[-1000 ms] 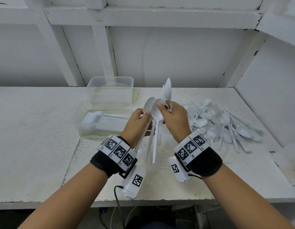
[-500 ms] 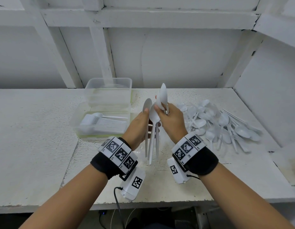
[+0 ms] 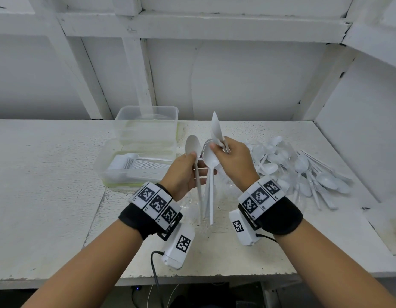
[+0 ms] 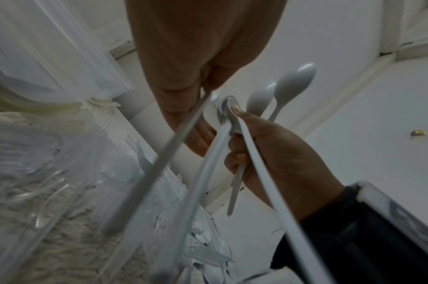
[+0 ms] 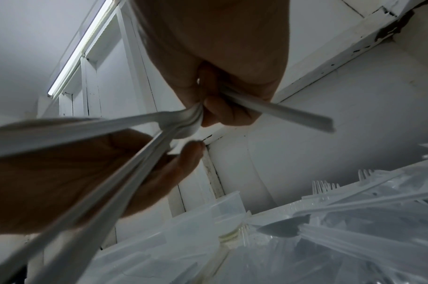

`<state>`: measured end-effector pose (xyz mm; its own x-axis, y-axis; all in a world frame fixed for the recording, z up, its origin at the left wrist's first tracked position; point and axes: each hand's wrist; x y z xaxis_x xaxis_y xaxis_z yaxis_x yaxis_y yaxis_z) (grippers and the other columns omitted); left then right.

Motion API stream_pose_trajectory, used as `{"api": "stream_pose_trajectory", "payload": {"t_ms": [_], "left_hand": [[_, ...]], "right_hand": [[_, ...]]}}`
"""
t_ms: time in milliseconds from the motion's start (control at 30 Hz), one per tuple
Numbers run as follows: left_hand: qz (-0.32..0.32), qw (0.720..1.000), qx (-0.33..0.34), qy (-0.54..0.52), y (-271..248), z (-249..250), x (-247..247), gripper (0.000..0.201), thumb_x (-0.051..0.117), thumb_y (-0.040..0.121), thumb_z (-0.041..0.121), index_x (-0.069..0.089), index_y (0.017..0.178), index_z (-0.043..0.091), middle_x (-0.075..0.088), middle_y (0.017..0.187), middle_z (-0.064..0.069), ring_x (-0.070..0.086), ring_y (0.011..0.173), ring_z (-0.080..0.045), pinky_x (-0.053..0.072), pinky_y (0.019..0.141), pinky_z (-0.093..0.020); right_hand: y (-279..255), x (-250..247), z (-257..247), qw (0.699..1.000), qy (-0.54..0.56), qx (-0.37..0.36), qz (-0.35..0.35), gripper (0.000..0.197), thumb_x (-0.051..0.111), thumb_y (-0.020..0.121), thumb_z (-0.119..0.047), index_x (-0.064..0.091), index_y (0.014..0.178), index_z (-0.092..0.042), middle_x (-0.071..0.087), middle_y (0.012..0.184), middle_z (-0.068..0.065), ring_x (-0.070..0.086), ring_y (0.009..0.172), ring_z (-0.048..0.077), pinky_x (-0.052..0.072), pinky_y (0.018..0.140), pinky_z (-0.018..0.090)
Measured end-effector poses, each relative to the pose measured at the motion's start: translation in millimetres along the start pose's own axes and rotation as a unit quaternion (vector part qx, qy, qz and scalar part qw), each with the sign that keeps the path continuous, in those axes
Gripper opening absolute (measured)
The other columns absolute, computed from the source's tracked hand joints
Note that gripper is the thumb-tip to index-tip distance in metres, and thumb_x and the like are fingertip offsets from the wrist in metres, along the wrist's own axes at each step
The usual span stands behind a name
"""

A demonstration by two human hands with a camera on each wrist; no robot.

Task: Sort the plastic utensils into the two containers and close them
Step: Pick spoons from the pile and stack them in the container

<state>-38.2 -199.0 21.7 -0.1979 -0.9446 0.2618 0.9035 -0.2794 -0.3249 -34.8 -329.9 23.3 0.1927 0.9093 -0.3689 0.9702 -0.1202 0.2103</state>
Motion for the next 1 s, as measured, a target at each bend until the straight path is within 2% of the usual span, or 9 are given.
{"api": "stream_pose_trajectory", "payload": {"t_ms": [167,233,367,467,567,700,767,833,1000], "left_hand": [[0.000,1.000,0.020,0.000,1,-1,-3,0.031,0.032,0.097,0.004,0.041,0.125,0.014,0.060,0.092,-0.009,0.066,0.081,-0.030,0.057,0.072,-0.037],[-0.019,0.999,0.019,-0.021,-1,0,-1,0.025,0.034,0.101,0.016,0.048,0.120,0.012,0.062,0.094,-0.008,0.067,0.072,-0.023,0.058,0.064,-0.031],[-0.060,0.996,-0.005,-0.072,-1,3,2,0.049,0.023,0.100,0.045,0.057,0.106,0.011,0.061,0.083,-0.008,0.058,0.060,-0.016,0.051,0.059,-0.027],[-0.092,0.992,0.009,-0.081,0,3,4,0.051,0.019,0.100,0.044,0.055,0.110,0.009,0.061,0.079,-0.004,0.052,0.055,-0.012,0.046,0.052,-0.022],[-0.095,0.993,0.021,-0.072,2,2,1,0.042,0.025,0.101,0.038,0.052,0.111,0.007,0.058,0.080,-0.005,0.052,0.055,-0.013,0.045,0.055,-0.024],[-0.081,0.995,0.007,-0.052,1,-1,-3,0.022,0.035,0.101,0.023,0.052,0.101,0.009,0.050,0.073,-0.003,0.047,0.052,-0.011,0.043,0.051,-0.022],[-0.054,0.997,0.000,-0.061,1,-1,-4,0.016,0.035,0.100,0.015,0.050,0.096,0.009,0.048,0.071,-0.004,0.044,0.050,-0.011,0.039,0.049,-0.022],[-0.022,0.998,0.002,-0.059,4,-1,-8,0.015,0.037,0.099,0.013,0.050,0.095,0.009,0.046,0.071,-0.004,0.041,0.052,-0.012,0.035,0.049,-0.022],[0.021,0.997,0.009,-0.069,10,0,-13,0.014,0.042,0.098,0.026,0.044,0.099,0.012,0.044,0.073,-0.002,0.040,0.058,-0.012,0.035,0.054,-0.023]], "right_hand": [[1,-1,-5,1.000,0.012,-0.010,-0.003,0.015,0.057,0.092,-0.023,0.059,0.079,-0.016,0.056,0.070,-0.001,0.046,0.060,0.003,0.037,0.051,0.005],[1,1,-6,1.000,0.017,-0.009,-0.006,0.014,0.058,0.091,-0.021,0.057,0.077,-0.019,0.054,0.068,-0.008,0.047,0.062,0.001,0.037,0.053,0.004],[1,6,-2,1.000,0.005,-0.003,0.013,0.033,0.060,0.090,-0.025,0.048,0.060,-0.029,0.048,0.072,-0.008,0.049,0.066,0.005,0.040,0.056,0.008],[3,11,3,1.000,0.005,0.008,-0.009,0.029,0.063,0.087,-0.029,0.053,0.060,-0.027,0.044,0.085,-0.009,0.051,0.080,0.008,0.045,0.069,0.010],[2,11,2,0.999,-0.005,0.023,-0.049,0.022,0.063,0.087,-0.030,0.058,0.066,-0.024,0.042,0.088,-0.006,0.047,0.076,-0.001,0.037,0.060,-0.001],[3,9,1,0.996,-0.060,-0.002,-0.072,0.026,0.056,0.091,-0.027,0.054,0.066,-0.032,0.053,0.082,0.002,0.048,0.085,0.011,0.035,0.061,0.004],[3,8,1,0.995,-0.050,-0.002,-0.082,0.011,0.049,0.095,-0.021,0.055,0.092,-0.030,0.056,0.085,-0.002,0.049,0.087,0.013,0.035,0.066,0.011],[0,4,0,0.995,-0.008,0.035,-0.094,0.020,0.041,0.097,-0.018,0.040,0.117,-0.024,0.049,0.088,-0.005,0.049,0.073,0.009,0.037,0.064,0.019],[-10,8,1,0.996,-0.038,0.007,-0.082,0.003,0.045,0.096,-0.017,0.047,0.096,-0.020,0.050,0.082,0.001,0.047,0.061,0.011,0.042,0.055,0.025]]}}
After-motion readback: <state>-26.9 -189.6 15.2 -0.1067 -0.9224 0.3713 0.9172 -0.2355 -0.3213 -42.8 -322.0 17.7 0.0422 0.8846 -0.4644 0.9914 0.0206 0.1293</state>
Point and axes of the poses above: each hand's wrist, its own y-axis towards the middle knuckle, its own x-axis out of the palm, z = x × y
